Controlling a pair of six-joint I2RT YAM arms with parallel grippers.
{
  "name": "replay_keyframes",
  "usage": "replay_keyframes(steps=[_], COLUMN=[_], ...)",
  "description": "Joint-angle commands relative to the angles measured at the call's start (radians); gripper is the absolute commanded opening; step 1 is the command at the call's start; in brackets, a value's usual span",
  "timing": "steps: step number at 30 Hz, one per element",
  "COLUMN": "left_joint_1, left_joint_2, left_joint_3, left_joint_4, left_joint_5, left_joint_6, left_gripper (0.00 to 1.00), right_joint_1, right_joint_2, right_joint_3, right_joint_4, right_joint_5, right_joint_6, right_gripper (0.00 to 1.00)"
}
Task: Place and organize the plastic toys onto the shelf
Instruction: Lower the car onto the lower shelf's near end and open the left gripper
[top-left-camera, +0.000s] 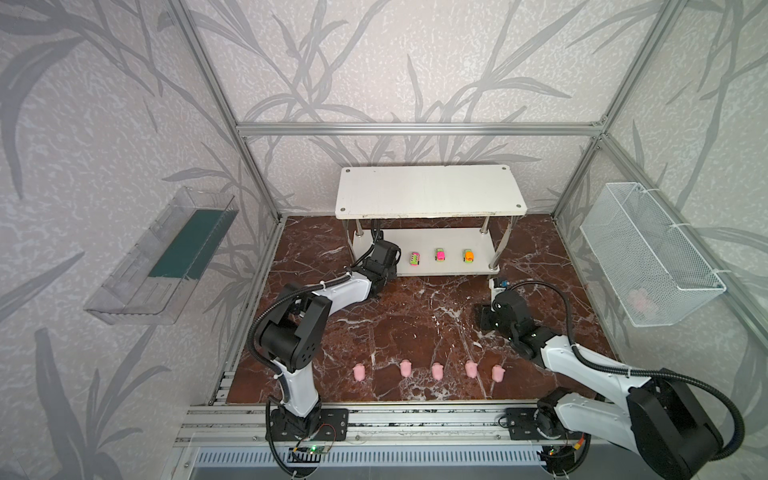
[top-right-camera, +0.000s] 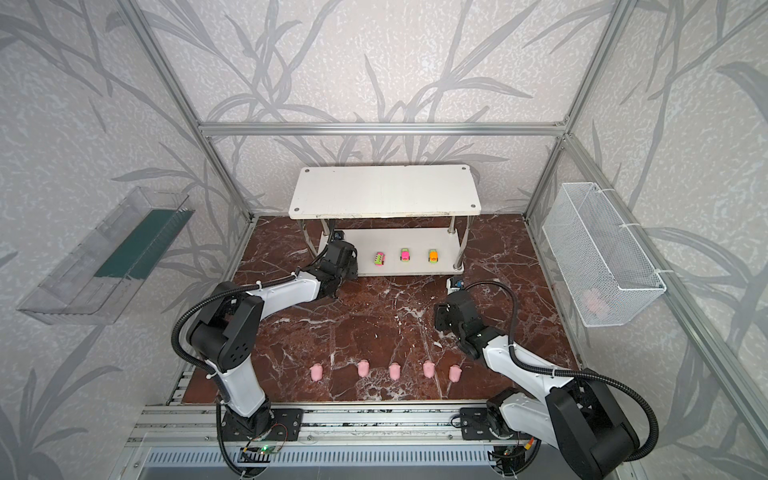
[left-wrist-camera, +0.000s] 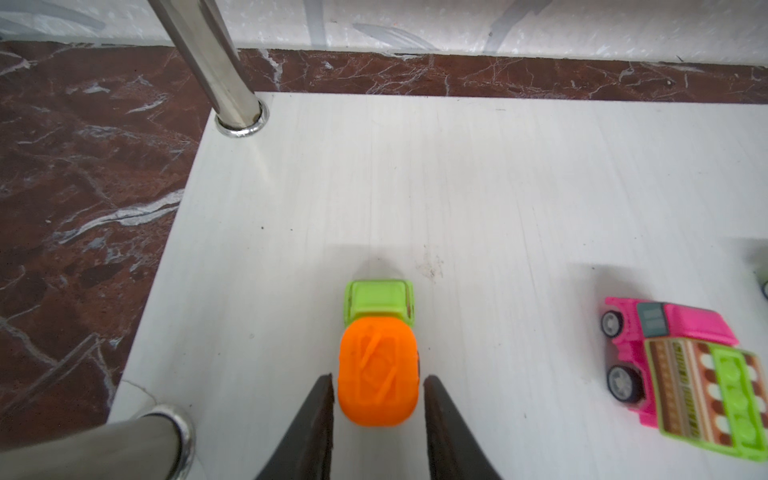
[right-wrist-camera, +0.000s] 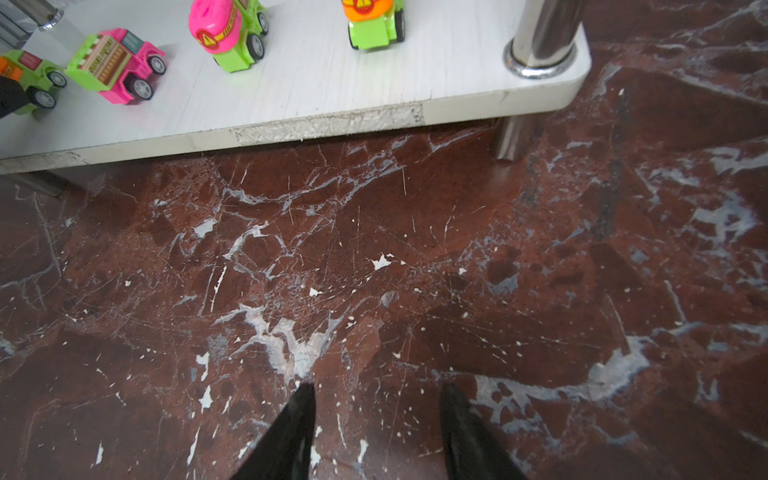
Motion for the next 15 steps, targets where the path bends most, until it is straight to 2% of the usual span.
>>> replay_keyframes(steps=[1,9,15], left_joint_1=[0.006,0.004,0.000], left_joint_2=[0.005,-0.054,-0.137], left_joint_3=[0.020,0.000,-0.051], left_joint_4=[-0.003,-0.004,0.020], left_joint_5=[-0.013,-0.018,0.049], left_joint_6=[0.007,0.009,-0.004], left_gripper=[0.40,0.48,0.50], right_joint_1=[-0.003,-0.003,-0.003], right_joint_2=[0.009,0.012,0.017], right_joint_3=[0.003,0.004,0.006], right_joint_4=[0.008,0.009,0.014], right_joint_5=[0.014,0.013,0.010], right_joint_6=[-0.010,-0.008,-0.005], right_gripper=[0.50,0.50,0.50])
